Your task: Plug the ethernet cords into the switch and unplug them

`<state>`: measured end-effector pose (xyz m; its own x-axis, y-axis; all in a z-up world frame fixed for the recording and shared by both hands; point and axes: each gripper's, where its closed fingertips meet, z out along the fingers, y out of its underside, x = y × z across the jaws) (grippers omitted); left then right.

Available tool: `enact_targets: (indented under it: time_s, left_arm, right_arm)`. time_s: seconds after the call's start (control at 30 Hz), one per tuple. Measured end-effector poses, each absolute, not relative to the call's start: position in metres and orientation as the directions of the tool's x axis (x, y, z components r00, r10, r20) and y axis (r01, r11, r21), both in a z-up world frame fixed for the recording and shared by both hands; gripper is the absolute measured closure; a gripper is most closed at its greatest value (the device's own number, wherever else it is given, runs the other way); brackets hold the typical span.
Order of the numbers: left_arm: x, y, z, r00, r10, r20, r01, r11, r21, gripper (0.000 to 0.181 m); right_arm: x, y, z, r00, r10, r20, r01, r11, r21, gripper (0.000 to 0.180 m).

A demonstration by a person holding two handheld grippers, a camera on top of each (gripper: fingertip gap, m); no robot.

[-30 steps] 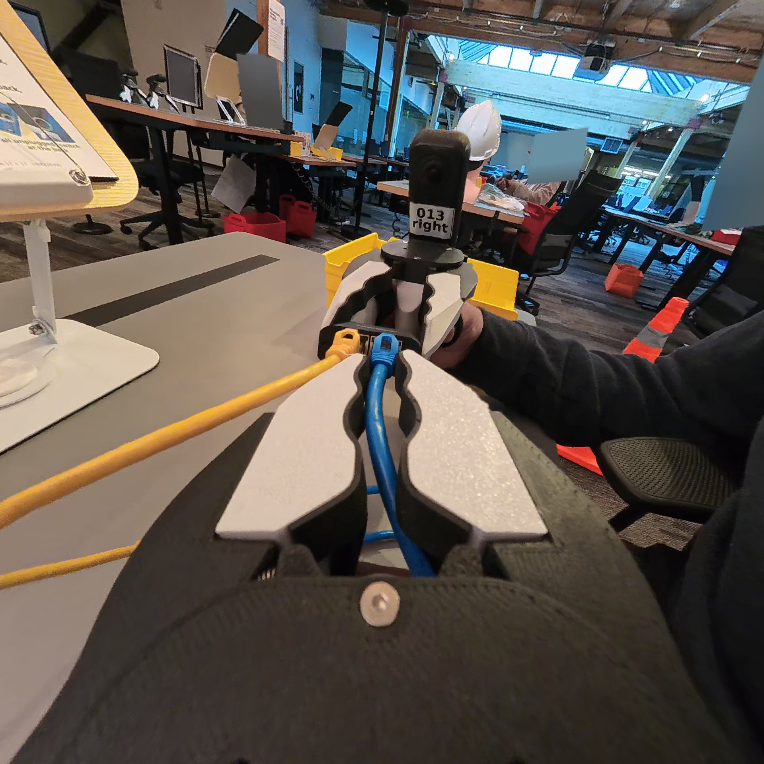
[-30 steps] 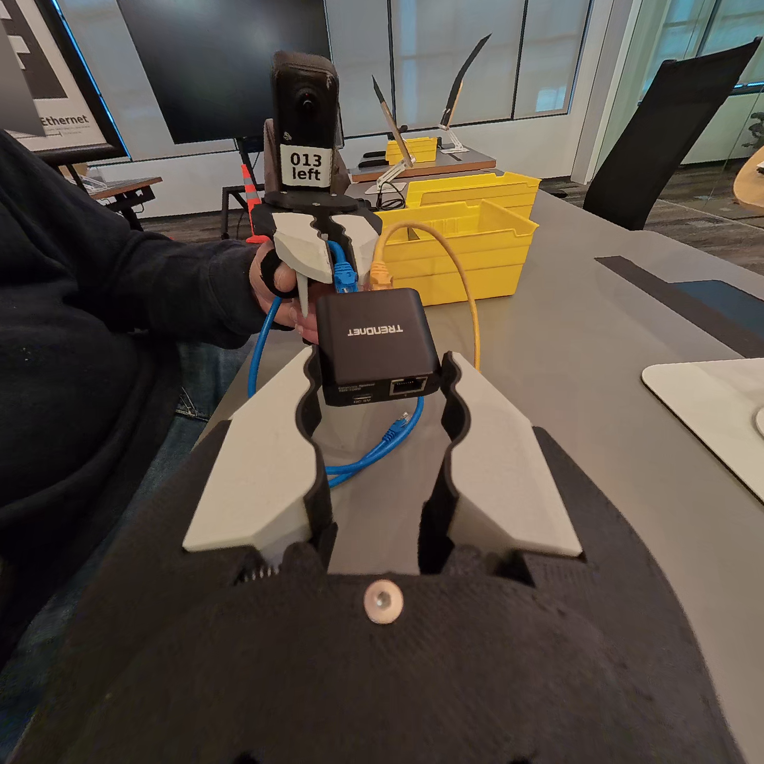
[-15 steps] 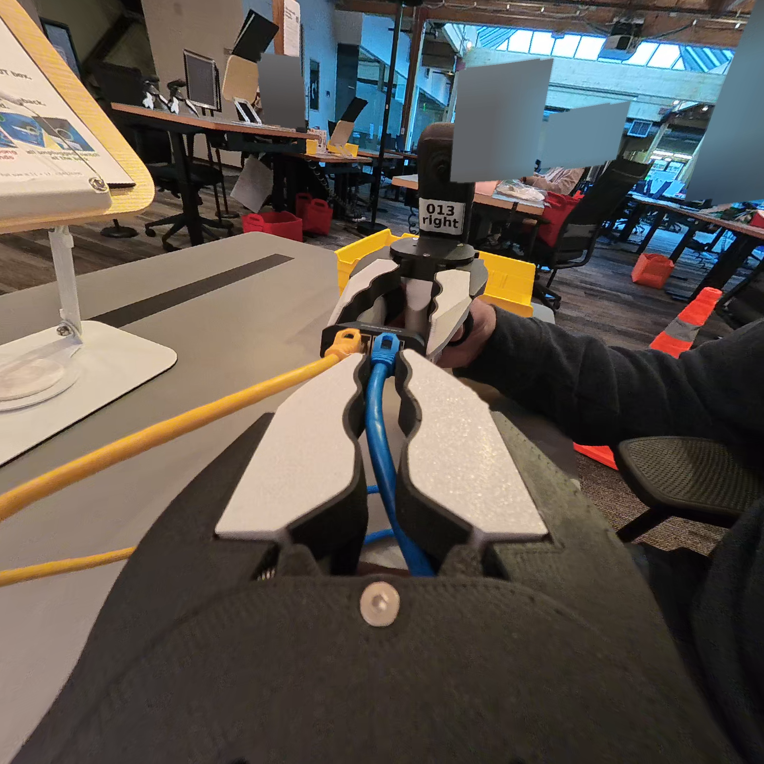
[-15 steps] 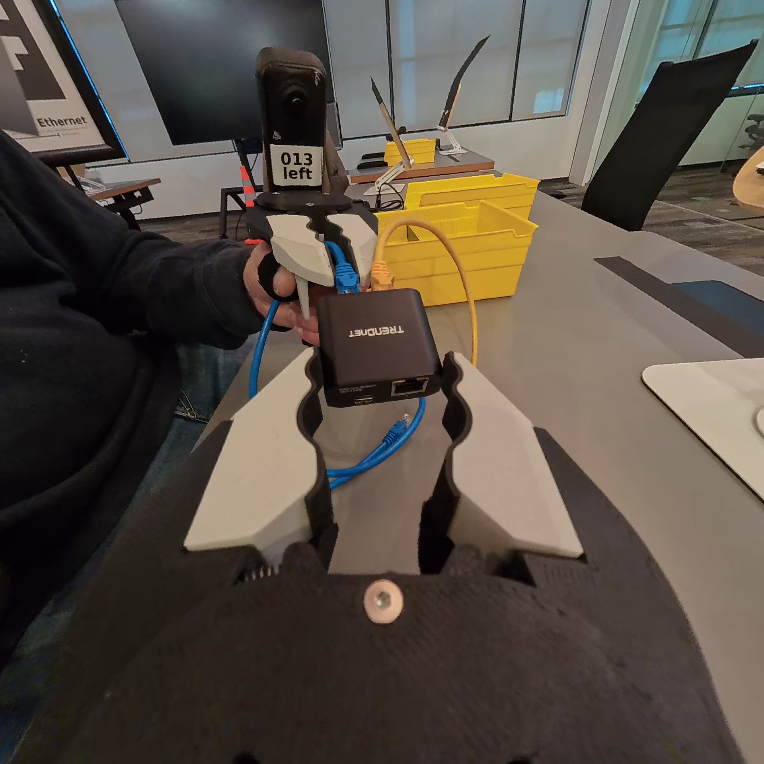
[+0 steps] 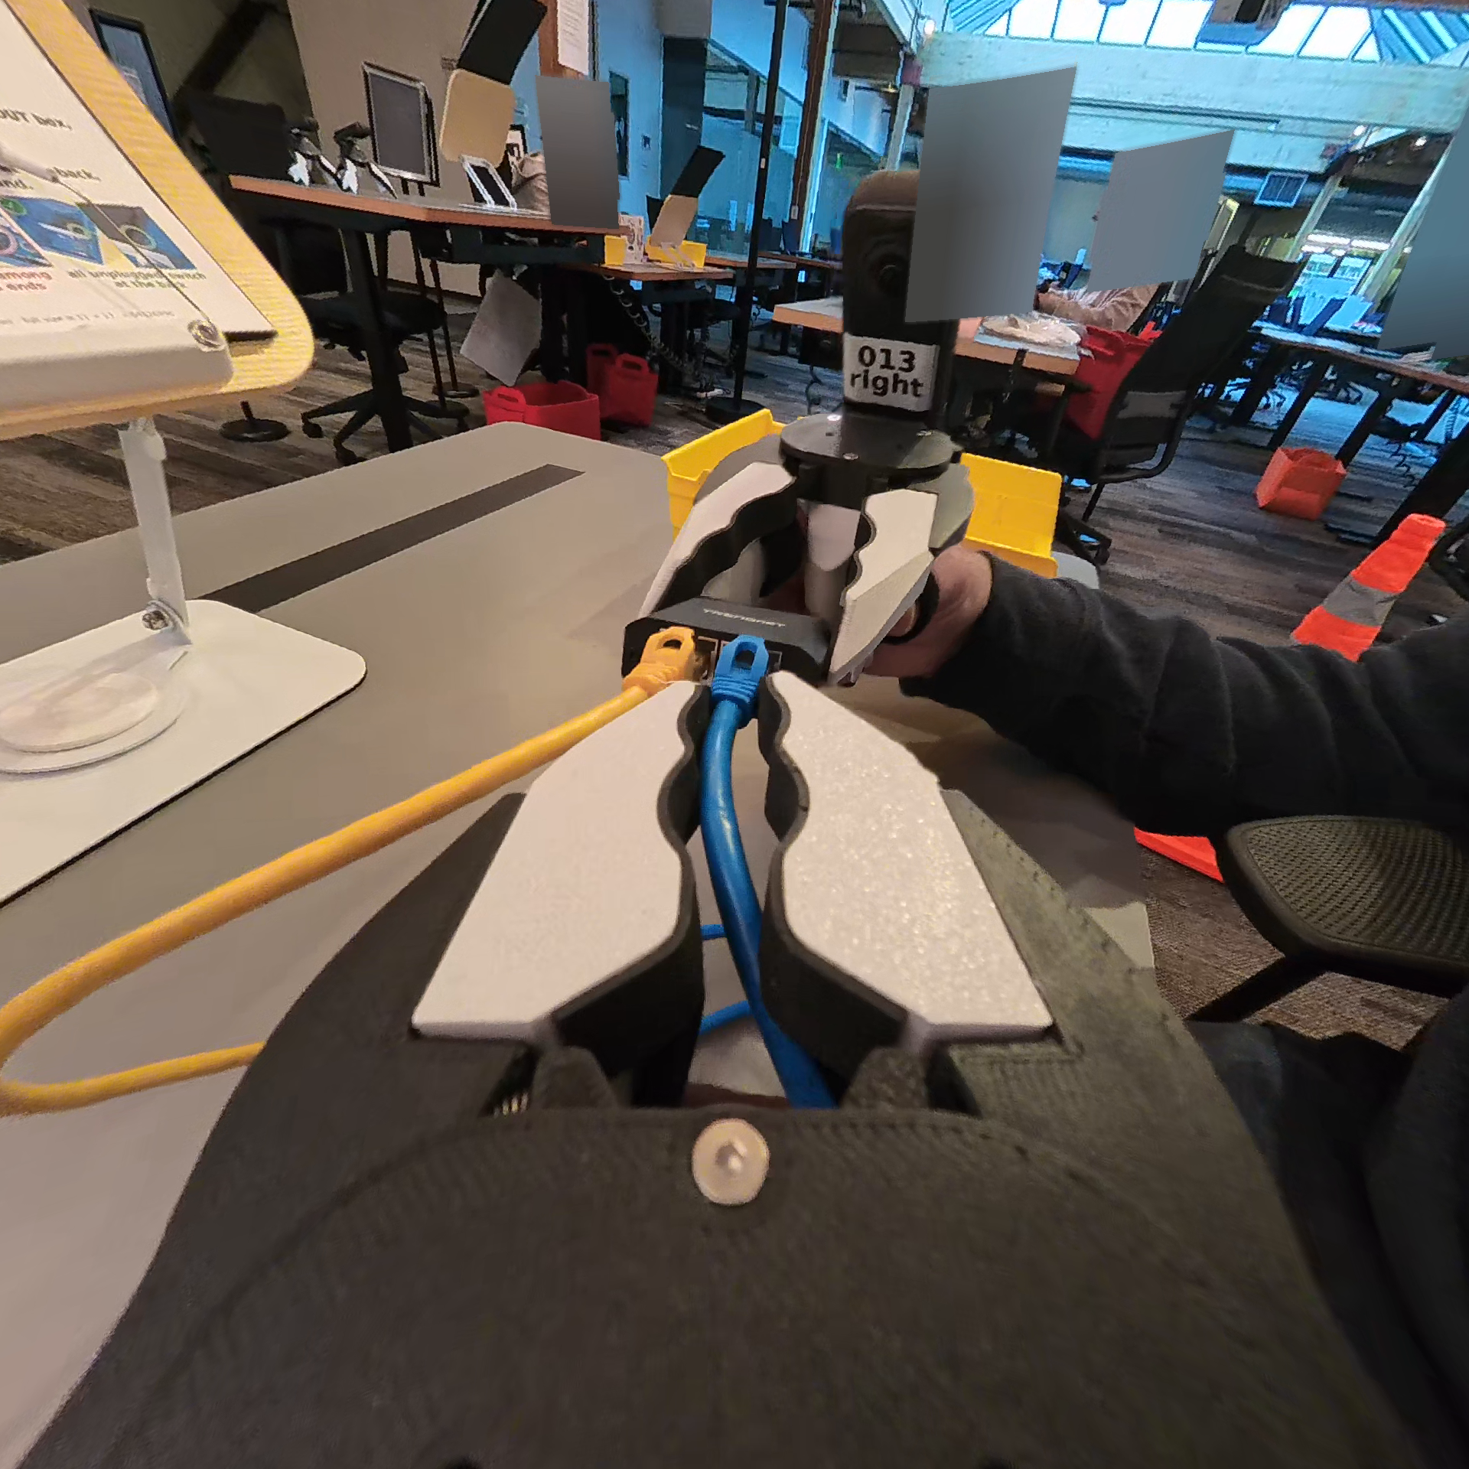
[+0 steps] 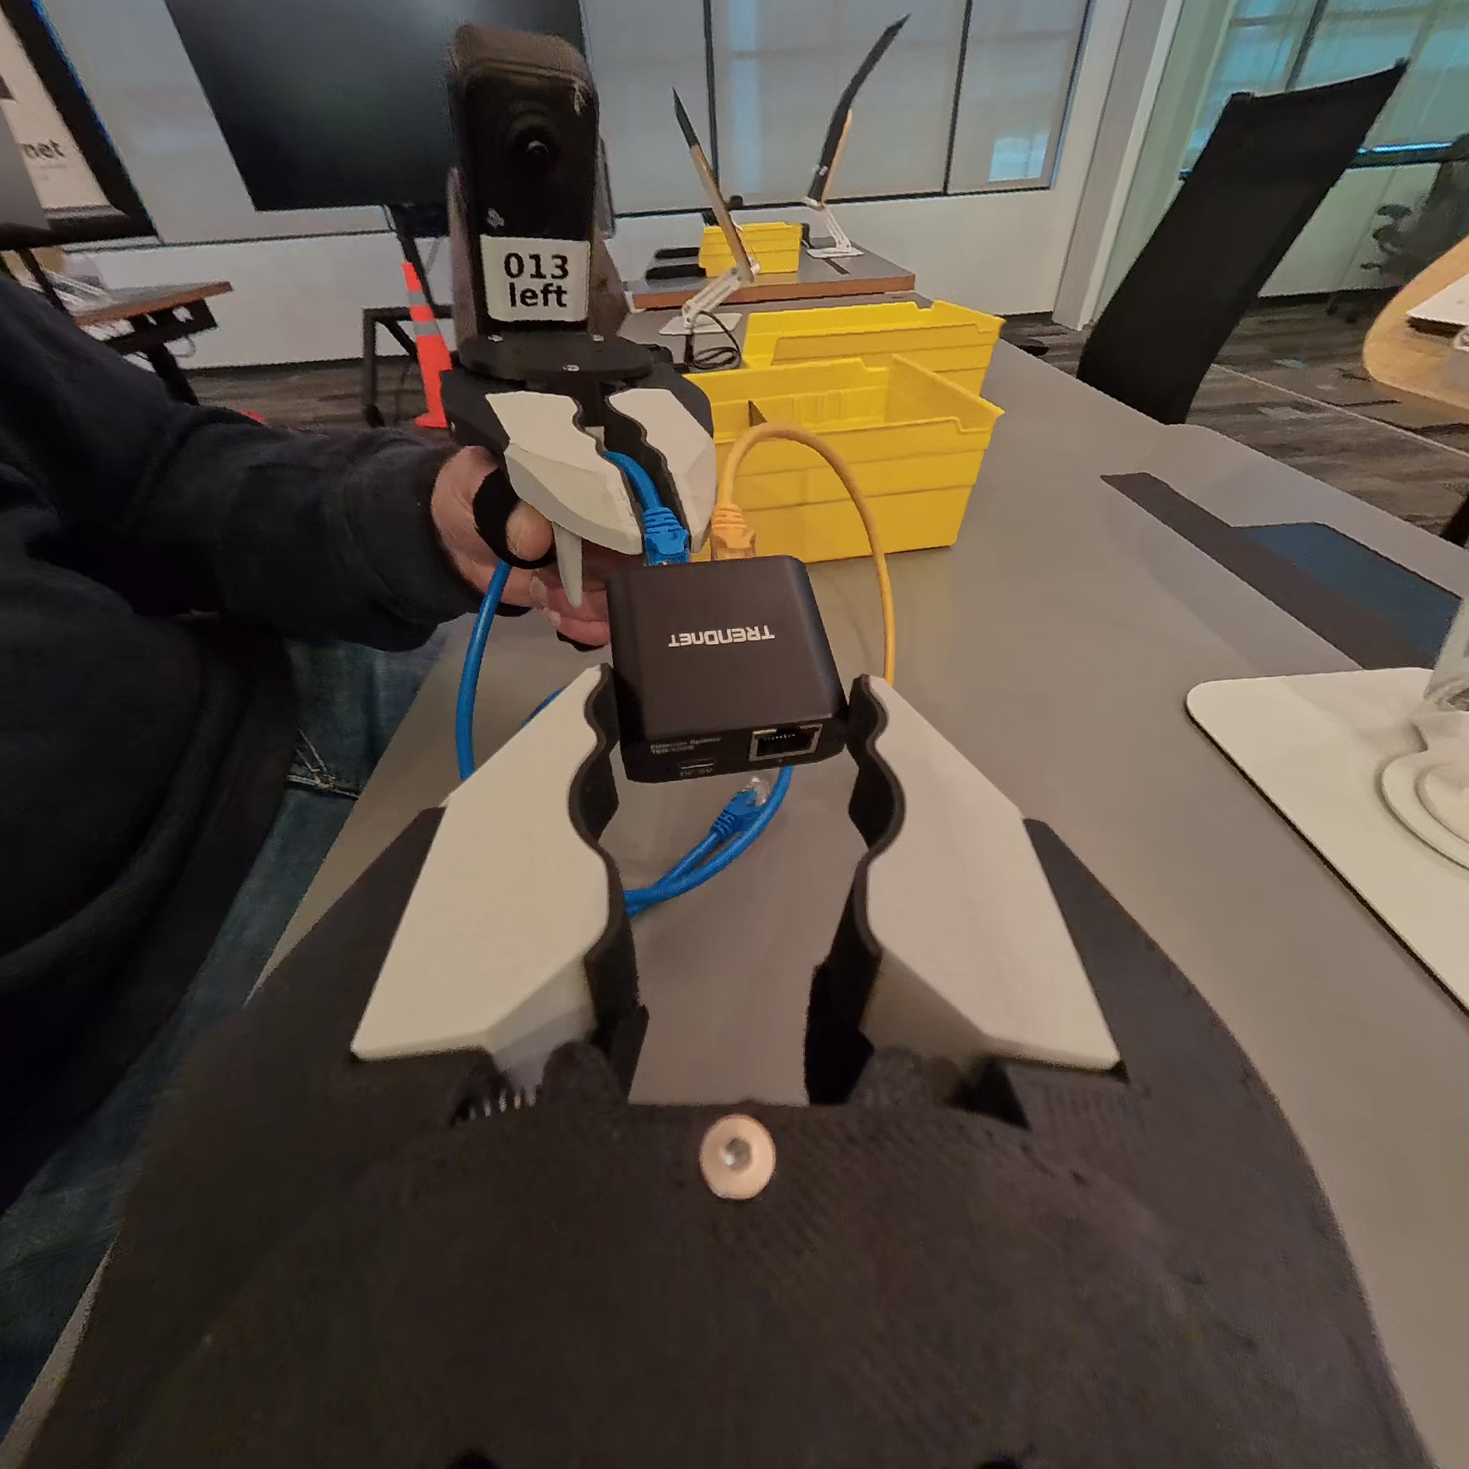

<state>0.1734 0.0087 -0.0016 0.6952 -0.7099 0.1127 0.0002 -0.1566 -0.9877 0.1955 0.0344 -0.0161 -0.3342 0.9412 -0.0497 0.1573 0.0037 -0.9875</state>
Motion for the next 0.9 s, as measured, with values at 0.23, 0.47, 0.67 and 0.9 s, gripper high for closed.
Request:
enact_targets:
  time_s: [0.23,0.47,0.67,0.9]
  left_arm:
    - [0.143,0.021,-0.004,0.805,-0.593,0.03,-0.085,-0.165,-0.983,0.148]
    - [0.137,0.016,-0.027,0.781,-0.51,-0.361,-0.506,-0.178,-0.844,0.144]
    - [0.134,0.024,-0.041,0.631,-0.433,-0.644,-0.763,-0.195,-0.617,0.15]
    - [0.12,0.042,-0.077,0.487,-0.452,-0.747,-0.873,-0.211,-0.44,0.18]
  right_arm:
    - [0.199,0.049,-0.032,-0.202,0.978,-0.05,0.254,0.003,-0.967,0.122]
    - [0.204,0.052,-0.041,-0.101,0.993,-0.066,0.305,-0.032,-0.952,0.122]
    - [0.206,0.048,-0.047,-0.051,0.993,-0.108,0.334,-0.085,-0.939,0.122]
    - [0.21,0.037,-0.06,0.041,0.992,-0.121,0.397,-0.128,-0.909,0.122]
